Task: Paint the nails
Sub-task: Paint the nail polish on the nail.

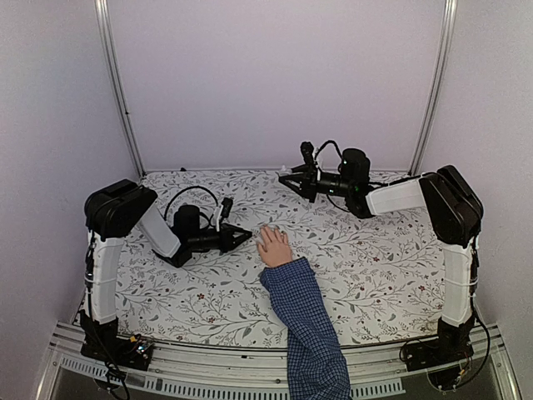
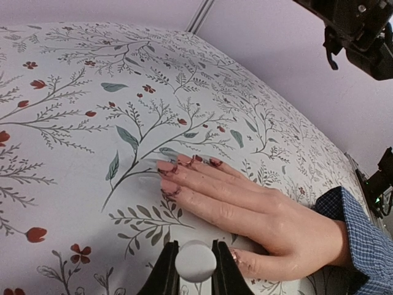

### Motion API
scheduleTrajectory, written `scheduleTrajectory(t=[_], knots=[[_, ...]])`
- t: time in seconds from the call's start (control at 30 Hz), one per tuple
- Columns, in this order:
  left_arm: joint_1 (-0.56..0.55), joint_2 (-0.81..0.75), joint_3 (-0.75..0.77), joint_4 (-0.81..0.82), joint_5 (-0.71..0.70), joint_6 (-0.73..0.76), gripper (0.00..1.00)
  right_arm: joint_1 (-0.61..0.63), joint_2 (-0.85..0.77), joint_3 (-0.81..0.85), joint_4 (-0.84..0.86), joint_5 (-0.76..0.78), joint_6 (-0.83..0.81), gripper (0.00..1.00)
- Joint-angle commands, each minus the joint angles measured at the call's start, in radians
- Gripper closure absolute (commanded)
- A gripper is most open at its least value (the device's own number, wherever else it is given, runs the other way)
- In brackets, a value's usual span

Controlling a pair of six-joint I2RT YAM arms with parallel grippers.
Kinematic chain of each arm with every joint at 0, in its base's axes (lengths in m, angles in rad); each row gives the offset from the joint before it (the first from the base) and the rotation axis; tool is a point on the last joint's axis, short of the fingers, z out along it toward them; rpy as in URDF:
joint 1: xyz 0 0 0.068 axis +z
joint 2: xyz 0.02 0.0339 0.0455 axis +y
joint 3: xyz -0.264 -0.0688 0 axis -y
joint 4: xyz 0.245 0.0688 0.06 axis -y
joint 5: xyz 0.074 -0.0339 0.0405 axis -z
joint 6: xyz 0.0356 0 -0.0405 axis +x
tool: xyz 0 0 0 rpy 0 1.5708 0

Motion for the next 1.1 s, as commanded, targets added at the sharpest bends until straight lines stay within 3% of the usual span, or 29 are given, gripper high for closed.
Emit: scheduleTrajectory(t=[0.0,0.43,1.07], knots=[[0.017,-0.019,-0.023,0.030,-0.003,-0.019,1.00,0.008,0.010,-0.002,0.004,0.001,-0.008,1.00],[0.043,-0.006,-0.069,0.233,0.101,-0.121,1.00,0.009,0.007,-0.003,0.000,0.004,-0.015,1.00],[0.006,0.011,-0.030,0.127,0.122,-0.072,1.00,0.010,0.007,-0.002,-0.005,0.007,-0.020,1.00]])
